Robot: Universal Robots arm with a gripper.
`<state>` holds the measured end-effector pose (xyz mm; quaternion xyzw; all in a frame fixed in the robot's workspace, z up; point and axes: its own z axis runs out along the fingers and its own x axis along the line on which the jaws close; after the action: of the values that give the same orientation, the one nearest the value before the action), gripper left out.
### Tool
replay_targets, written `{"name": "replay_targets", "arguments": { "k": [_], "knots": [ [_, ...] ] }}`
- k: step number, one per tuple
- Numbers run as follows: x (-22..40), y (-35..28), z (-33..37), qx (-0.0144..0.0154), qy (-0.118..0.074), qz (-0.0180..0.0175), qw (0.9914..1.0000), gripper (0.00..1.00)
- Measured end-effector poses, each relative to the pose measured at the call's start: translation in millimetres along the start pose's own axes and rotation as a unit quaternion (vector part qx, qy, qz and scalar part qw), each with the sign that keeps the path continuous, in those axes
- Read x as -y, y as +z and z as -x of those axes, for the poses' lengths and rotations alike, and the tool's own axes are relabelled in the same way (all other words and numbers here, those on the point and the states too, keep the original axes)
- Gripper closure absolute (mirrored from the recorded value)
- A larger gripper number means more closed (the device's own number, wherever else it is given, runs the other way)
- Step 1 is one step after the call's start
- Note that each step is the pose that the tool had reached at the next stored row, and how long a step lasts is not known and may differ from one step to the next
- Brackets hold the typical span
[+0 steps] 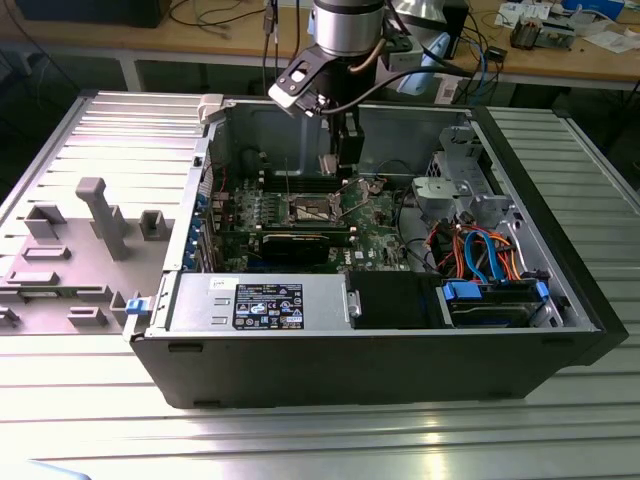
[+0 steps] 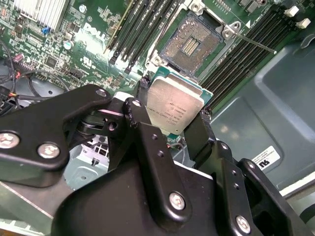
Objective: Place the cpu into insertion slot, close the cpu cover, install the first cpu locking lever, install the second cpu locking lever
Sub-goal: 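Place the cpu into insertion slot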
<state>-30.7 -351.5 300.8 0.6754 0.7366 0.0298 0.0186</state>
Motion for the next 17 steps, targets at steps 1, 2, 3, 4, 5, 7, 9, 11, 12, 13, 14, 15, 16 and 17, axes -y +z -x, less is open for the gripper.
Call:
{"name": "replay_targets", "arguments": {
  "k": [1,2,3,4,5,7,9,11,12,13,14,15,16,17],
  "knots": [
    [0.4,0.4,0.0,0.0001,0.001,-0.0003,1.0,0.46],
    [0.8,0.6,0.0,0.0002,0.002,-0.0004,1.0,0.46],
    [0.9,0.6,0.0,0.0002,0.002,-0.0004,1.0,0.46],
    [1.0,0.8,-0.1,0.0001,0.002,-0.0004,1.0,0.46],
    [1.0,0.9,-0.1,0.0001,0.002,-0.0004,1.0,0.46],
    [1.0,0.9,-0.1,0.0001,0.002,-0.0003,1.0,0.46],
    [1.1,0.9,-0.1,0.0001,0.002,-0.0004,1.0,0.46],
    [1.1,0.9,-0.1,0.0001,0.002,-0.0004,1.0,0.46],
    [1.1,1.0,-0.1,0.0001,0.002,-0.0004,1.0,0.46],
    [1.1,1.1,-0.1,0.0001,0.002,-0.0004,1.0,0.46],
    [1.2,1.4,-0.1,0.0001,0.002,-0.0003,1.0,0.46],
    [1.4,1.5,-0.1,0.0002,0.003,-0.0003,1.0,0.46],
    [1.7,1.8,-0.1,0.0002,0.004,-0.0003,0.99999,0.46],
    [2.4,2.6,-0.2,0.0004,0.006,-0.0003,0.99998,0.46]
  ]
}}
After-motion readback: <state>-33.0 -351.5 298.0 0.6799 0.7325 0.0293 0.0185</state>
